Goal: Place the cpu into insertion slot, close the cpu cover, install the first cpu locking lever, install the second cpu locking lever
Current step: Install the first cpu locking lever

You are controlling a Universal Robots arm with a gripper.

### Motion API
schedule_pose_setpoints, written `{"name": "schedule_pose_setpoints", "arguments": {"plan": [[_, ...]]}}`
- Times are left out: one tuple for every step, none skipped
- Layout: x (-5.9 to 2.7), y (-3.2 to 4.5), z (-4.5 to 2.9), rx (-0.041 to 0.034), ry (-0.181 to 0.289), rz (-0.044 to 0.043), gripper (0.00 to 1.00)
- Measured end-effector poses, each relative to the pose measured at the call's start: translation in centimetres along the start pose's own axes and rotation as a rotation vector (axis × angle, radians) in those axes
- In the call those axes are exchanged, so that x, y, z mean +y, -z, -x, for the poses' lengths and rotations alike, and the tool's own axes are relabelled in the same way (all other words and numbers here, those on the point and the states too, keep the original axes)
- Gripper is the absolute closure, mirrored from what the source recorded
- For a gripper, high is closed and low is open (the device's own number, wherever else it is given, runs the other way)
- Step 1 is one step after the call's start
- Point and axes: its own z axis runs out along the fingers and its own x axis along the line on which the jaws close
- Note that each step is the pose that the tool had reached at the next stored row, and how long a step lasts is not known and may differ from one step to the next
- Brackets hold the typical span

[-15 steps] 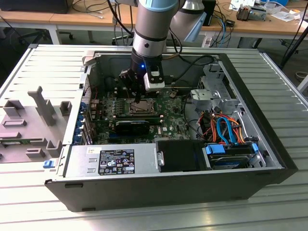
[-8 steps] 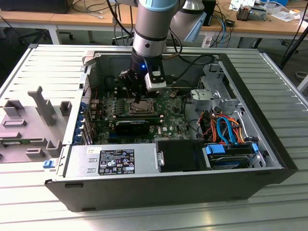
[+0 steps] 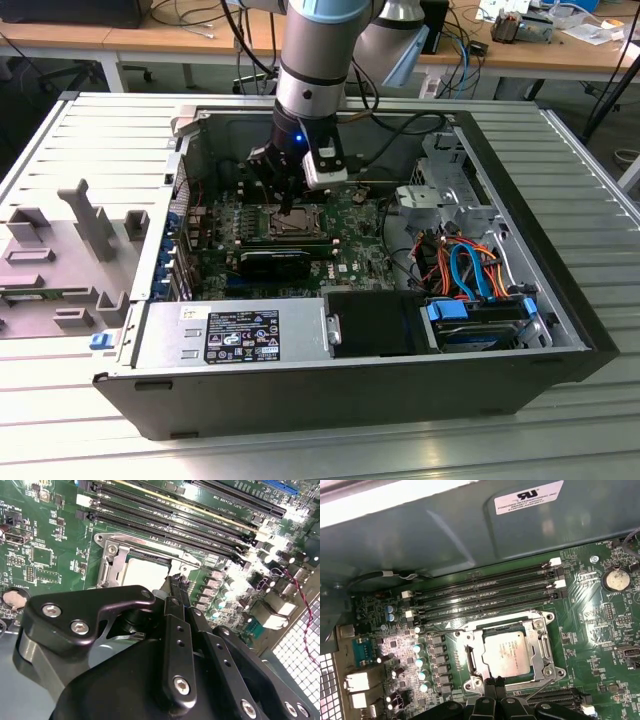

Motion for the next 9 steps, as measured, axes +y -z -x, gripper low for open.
{"name": "schedule_pose_setpoints", "arguments": {"plan": [[0.00, 0.00, 0.00, -0.0001, 0.003, -0.0004, 0.89], [0.00, 0.00, 0.00, -0.0001, 0.006, -0.0007, 0.89], [0.00, 0.00, 0.00, -0.0002, 0.007, -0.0009, 0.89], [0.00, 0.00, 0.00, -0.0002, 0.008, -0.0011, 0.89], [0.00, 0.00, 0.00, -0.0002, 0.009, -0.0012, 0.89], [0.00, 0.00, 0.00, -0.0002, 0.010, -0.0013, 0.89], [0.00, 0.00, 0.00, -0.0002, 0.011, -0.0015, 0.89], [0.00, 0.00, 0.00, -0.0002, 0.012, -0.0016, 0.89], [0.00, 0.00, 0.00, -0.0003, 0.014, -0.0018, 0.89]]}}
